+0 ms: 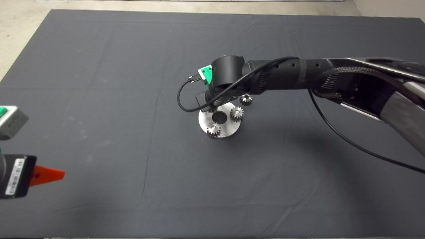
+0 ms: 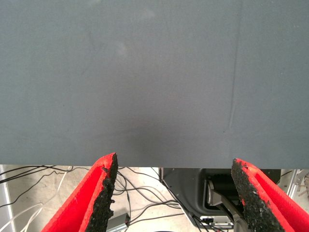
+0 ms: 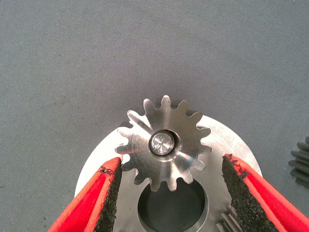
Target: Remove an incorrectly installed larger gear and replace it with the correct smaller gear
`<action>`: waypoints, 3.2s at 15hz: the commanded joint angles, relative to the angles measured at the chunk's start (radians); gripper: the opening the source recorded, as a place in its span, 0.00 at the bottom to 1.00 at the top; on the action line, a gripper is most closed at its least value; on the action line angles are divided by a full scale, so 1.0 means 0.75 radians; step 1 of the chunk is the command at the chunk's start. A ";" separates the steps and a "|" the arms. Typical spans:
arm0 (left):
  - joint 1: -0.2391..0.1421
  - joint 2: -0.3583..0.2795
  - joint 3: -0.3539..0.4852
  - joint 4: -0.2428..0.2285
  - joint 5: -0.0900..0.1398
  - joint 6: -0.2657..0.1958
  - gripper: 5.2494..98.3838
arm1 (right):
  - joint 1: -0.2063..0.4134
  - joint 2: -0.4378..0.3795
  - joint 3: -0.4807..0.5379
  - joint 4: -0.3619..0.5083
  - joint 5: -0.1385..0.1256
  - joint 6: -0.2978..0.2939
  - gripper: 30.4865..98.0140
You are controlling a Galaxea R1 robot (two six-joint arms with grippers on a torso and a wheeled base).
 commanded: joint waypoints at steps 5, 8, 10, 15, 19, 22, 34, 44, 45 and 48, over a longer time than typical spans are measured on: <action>-0.016 -0.028 0.023 0.014 0.084 0.027 0.58 | 0.033 0.004 0.009 -0.095 -0.009 0.008 0.37; -0.016 -0.026 0.021 0.016 0.084 0.027 0.58 | 0.031 0.004 -0.019 -0.116 -0.007 0.008 0.37; -0.016 -0.026 0.021 0.016 0.084 0.027 0.58 | 0.023 0.004 -0.038 -0.122 -0.001 0.008 0.37; -0.016 -0.032 0.022 0.016 0.084 0.026 0.58 | -0.016 0.004 -0.040 -0.157 0.003 -0.003 0.37; -0.016 -0.029 0.021 0.022 0.084 0.027 0.58 | -0.016 0.004 -0.038 -0.161 0.003 -0.003 0.37; -0.016 -0.036 0.024 0.022 0.084 0.027 0.58 | -0.016 0.004 -0.032 -0.177 -0.003 -0.005 0.37; -0.016 -0.036 0.021 0.024 0.085 0.027 0.58 | -0.063 0.004 -0.029 -0.187 -0.005 0.001 0.28; -0.016 -0.030 0.021 0.026 0.084 0.027 0.58 | -0.059 0.001 -0.010 -0.187 -0.043 0.008 0.22; -0.016 -0.030 0.021 0.025 0.084 0.027 0.58 | -0.057 0.000 0.006 -0.187 -0.059 0.008 0.21; -0.016 -0.032 0.020 0.024 0.086 0.027 0.58 | -0.052 -0.003 0.046 -0.187 -0.088 0.013 0.20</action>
